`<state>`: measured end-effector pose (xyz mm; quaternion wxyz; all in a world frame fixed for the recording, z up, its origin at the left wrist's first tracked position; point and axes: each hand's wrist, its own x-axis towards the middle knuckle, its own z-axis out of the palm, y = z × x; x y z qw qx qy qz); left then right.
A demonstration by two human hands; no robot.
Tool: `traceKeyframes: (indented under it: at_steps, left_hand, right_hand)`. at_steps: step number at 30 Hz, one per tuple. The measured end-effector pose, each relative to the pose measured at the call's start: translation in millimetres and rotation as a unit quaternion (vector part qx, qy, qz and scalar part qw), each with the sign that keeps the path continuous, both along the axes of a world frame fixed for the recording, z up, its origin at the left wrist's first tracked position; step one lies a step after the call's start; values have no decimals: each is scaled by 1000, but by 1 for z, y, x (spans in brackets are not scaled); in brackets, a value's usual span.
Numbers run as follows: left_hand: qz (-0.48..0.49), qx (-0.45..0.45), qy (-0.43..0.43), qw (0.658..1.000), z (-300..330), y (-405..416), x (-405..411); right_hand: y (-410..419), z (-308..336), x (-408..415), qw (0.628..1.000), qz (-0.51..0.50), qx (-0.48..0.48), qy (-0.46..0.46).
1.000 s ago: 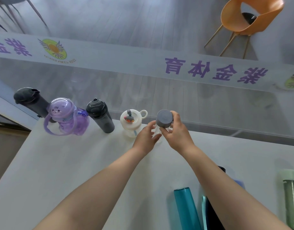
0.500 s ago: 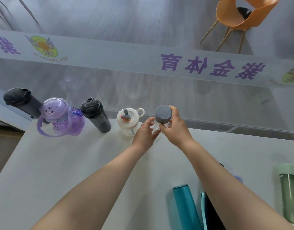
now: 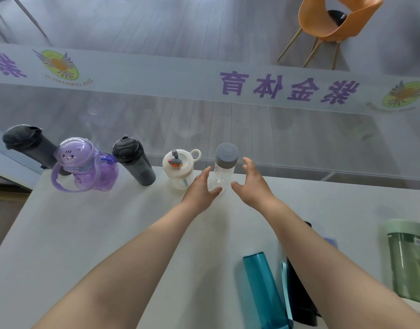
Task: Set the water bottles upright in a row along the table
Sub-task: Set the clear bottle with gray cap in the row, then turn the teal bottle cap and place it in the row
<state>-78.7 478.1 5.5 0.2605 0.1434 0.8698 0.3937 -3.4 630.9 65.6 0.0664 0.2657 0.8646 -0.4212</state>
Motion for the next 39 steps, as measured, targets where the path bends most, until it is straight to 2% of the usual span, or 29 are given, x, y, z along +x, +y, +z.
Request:
traceKeyframes:
  at_steps: [7,13,20,24,30,35,39]
  left_hand:
    - [-14,-25,-2,1000,-1,-27,54]
    - [-26,11,-31,999,-8,-55,139]
    - [-75,31,-39,996,-9,-55,225]
    - [-136,26,3,990,-10,-52,258]
    - [-216,-44,39,975,-11,-53,280]
    - [-220,-56,32,973,-9,-52,286]
    - [-225,-63,30,972,-6,-51,287]
  right_hand:
    - [0,-11,85,1000,-2,-13,-21]
    - [-12,-20,175,999,1,-45,-29]
    - [-23,-23,255,999,29,-19,-14]
    - [-31,-24,288,997,79,20,-3]
    - [-36,-33,313,988,136,72,-20]
    - [-41,-41,318,954,230,175,-78]
    - [-43,-48,316,936,257,234,-57]
